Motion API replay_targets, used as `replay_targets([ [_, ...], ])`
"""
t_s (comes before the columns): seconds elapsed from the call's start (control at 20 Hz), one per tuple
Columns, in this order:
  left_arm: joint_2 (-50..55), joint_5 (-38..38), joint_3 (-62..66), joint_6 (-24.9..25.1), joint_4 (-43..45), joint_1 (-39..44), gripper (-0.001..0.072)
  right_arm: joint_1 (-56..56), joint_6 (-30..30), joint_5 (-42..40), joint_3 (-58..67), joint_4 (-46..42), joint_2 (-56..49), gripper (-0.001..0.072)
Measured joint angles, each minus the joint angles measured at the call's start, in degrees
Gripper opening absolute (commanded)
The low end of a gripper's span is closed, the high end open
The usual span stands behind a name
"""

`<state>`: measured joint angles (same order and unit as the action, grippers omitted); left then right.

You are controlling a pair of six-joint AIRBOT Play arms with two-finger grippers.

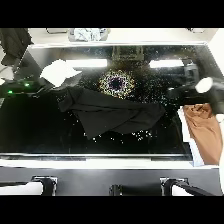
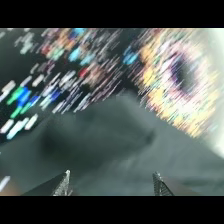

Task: Fold the shirts.

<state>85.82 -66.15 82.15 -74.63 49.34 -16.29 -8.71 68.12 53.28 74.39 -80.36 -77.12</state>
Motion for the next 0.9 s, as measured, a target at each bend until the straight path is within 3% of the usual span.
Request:
replay_targets([
  [0.05,-1.6,-2.6,-0.2,-1.5,3.4,-0.9,0.0701,-3.3,-1.2,3.1,1.0,0.4,0.6,0.0673],
  [0.1,-3.6,-4.9,-1.5,-2.8,6.3,-1.5,0.0716,-6.4,-2.5,6.4,1.7,0.7,0.9,0.0673],
  [0.35,-13.7,-8.6,-20.1,-4.5,9.2,0.3,0.0712,-14.2,-9.1,21.8,2.8,4.4,-1.5,0.0673],
  [0.6,-18.1,-1.0,-40.2,-4.0,1.3,11.8,0.0712,-15.8,-13.5,27.1,2.6,12.1,-4.9,0.0672],
  [0.9,-15.9,11.6,-47.0,-6.4,-9.5,24.1,0.0711,-16.2,-15.9,28.1,2.5,14.7,-7.0,0.0672],
])
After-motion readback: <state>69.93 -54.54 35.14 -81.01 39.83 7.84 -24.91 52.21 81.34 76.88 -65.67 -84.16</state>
